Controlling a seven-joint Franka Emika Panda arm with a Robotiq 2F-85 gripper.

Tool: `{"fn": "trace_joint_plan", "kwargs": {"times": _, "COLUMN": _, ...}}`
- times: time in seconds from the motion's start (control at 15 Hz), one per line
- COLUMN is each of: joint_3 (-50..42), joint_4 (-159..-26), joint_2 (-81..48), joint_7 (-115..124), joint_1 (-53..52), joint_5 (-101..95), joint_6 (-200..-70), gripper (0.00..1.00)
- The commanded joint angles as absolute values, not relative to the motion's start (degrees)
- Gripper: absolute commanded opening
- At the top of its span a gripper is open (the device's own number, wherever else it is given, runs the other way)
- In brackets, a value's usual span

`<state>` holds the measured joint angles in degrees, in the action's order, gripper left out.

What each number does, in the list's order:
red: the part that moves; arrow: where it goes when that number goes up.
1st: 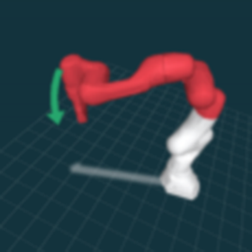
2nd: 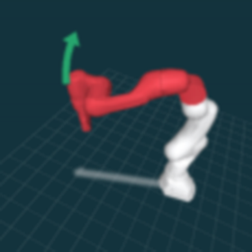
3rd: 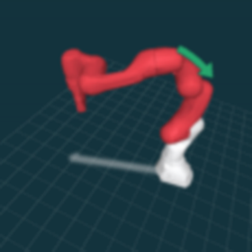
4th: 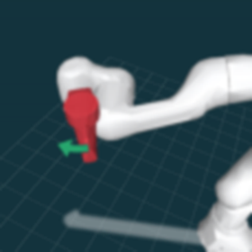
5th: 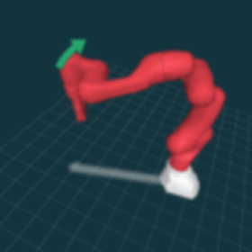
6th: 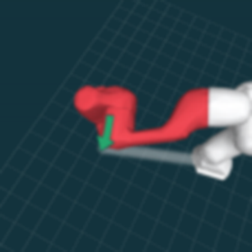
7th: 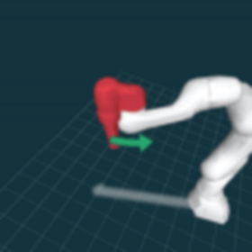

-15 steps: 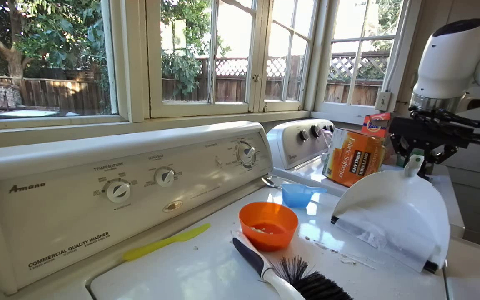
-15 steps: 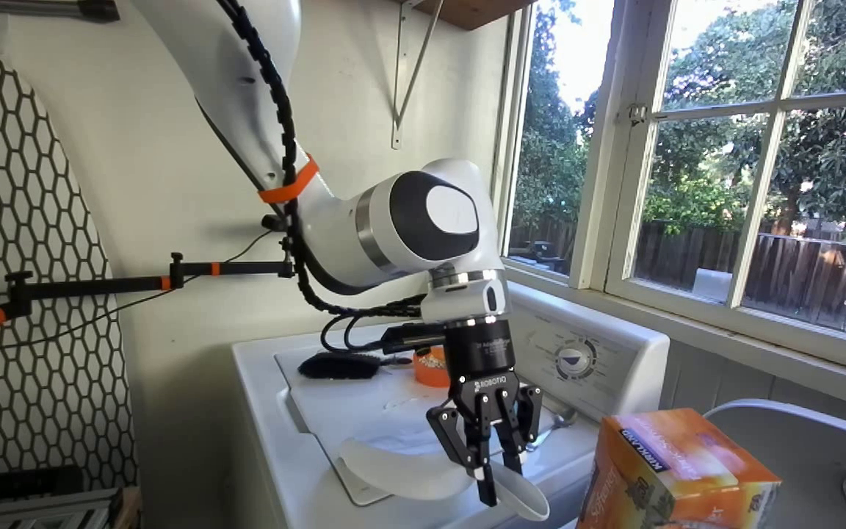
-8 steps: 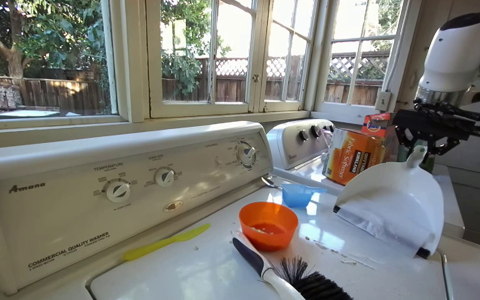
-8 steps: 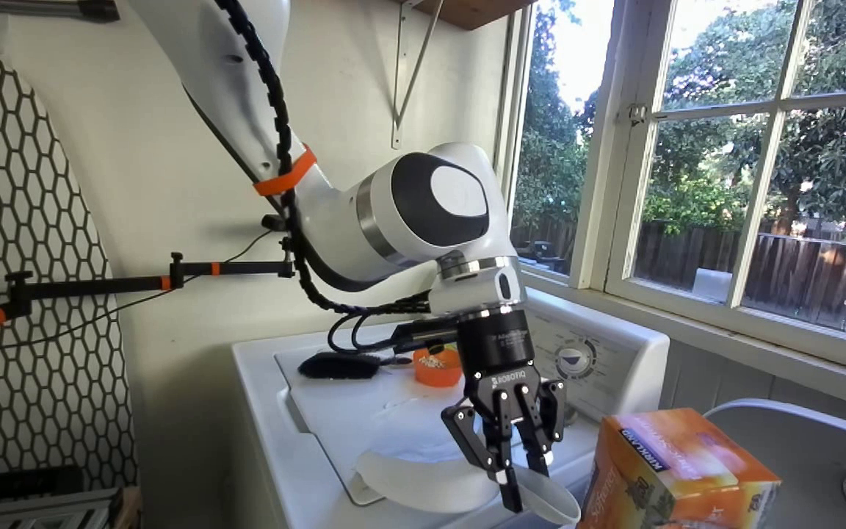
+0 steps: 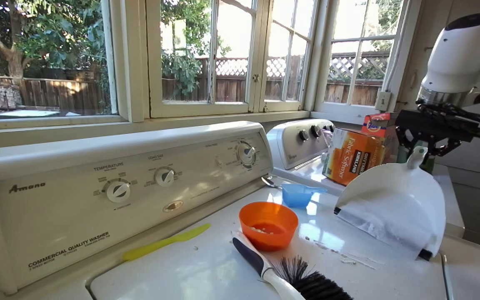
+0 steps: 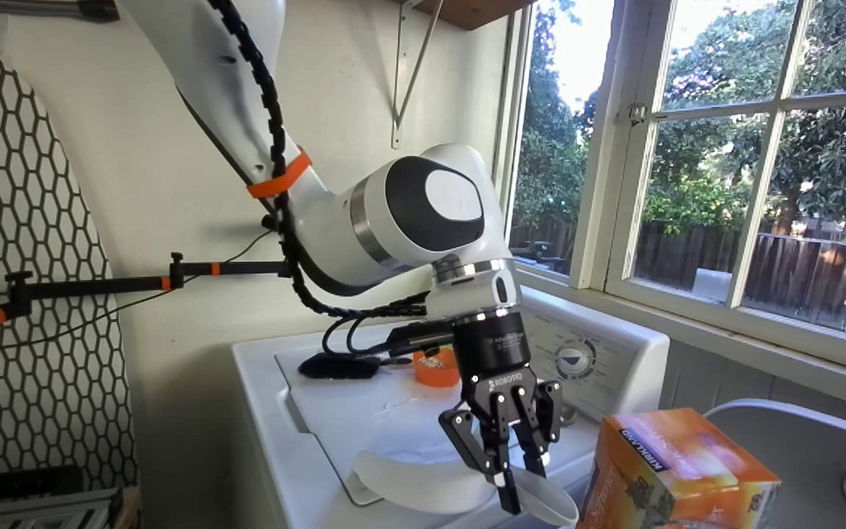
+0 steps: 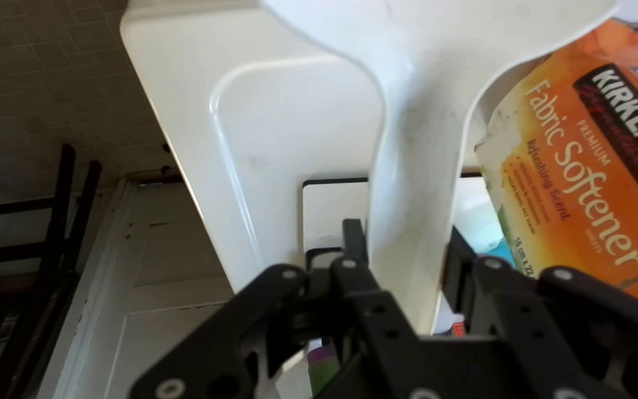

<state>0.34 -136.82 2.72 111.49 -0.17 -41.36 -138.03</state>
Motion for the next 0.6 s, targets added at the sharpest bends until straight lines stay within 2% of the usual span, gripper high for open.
{"fn": "trace_joint_plan", "kwargs": {"times": 0.0, "joint_3": 0.6, "joint_4": -140.2, "joint_2": 4.4, "joint_7": 114.5, "joint_1": 0.4, "joint_5": -45.5, "joint_6": -140.8, "gripper": 0.1}}
{"fn": "trace_joint_plan", "kwargs": {"times": 0.53, "joint_3": 0.7, "joint_4": -140.7, "joint_2": 4.3, "joint_7": 117.0, "joint_1": 0.3, "joint_5": -48.3, "joint_6": -141.2, "gripper": 0.1}}
